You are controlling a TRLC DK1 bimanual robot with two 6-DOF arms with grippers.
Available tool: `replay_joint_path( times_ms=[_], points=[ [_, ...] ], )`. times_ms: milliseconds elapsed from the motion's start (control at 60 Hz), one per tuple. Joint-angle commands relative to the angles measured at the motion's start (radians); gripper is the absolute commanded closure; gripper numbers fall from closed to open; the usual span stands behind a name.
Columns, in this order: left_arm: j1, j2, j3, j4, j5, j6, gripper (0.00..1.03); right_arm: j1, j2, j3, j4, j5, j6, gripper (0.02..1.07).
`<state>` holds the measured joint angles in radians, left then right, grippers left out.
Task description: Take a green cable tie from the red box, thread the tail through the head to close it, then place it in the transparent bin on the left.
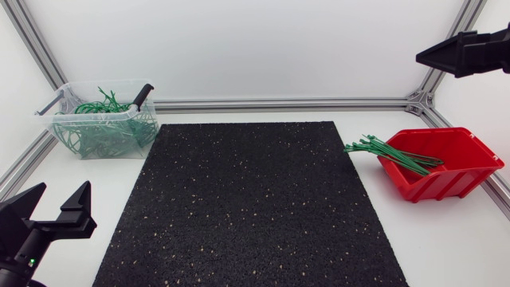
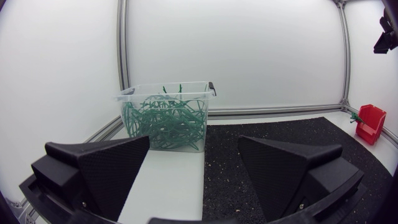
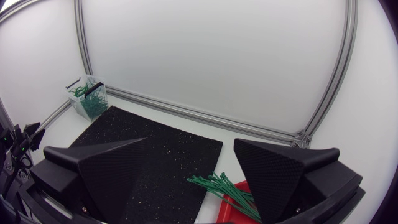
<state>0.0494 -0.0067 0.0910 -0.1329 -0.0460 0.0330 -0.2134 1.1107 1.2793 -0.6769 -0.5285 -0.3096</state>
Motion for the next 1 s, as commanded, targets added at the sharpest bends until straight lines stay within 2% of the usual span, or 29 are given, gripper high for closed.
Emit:
replay_joint_path(
  times_ms=[0,150,300,567,783,900,983],
  points=[
    [-0.006,-0.004,-0.034,-0.062,0.001,-0.012,0.04,-0.007,0.098,0.094,-0.089,-0.030,-0.151,0.10],
    [-0.006,-0.004,-0.034,-0.062,0.001,-0.012,0.04,-0.011,0.225,0.216,-0.193,-0.031,-0.335,0.10],
    [-0.008,-0.003,-0.034,-0.062,0.003,-0.012,0.04,-0.003,0.336,0.327,-0.355,0.002,-0.582,0.10],
    [-0.008,-0.003,-0.034,-0.062,0.003,-0.012,0.04,0.026,0.483,0.382,-0.503,0.062,-0.830,0.07],
    [-0.011,-0.003,-0.034,-0.062,0.003,-0.012,0.04,0.071,0.555,0.357,-0.510,0.139,-0.938,0.07],
    [-0.011,-0.003,-0.034,-0.062,0.005,-0.012,0.04,0.097,0.560,0.324,-0.480,0.174,-0.985,0.13],
    [-0.013,-0.003,-0.034,-0.062,0.003,-0.012,0.04,0.109,0.574,0.307,-0.449,0.202,-1.004,0.14]
  ],
)
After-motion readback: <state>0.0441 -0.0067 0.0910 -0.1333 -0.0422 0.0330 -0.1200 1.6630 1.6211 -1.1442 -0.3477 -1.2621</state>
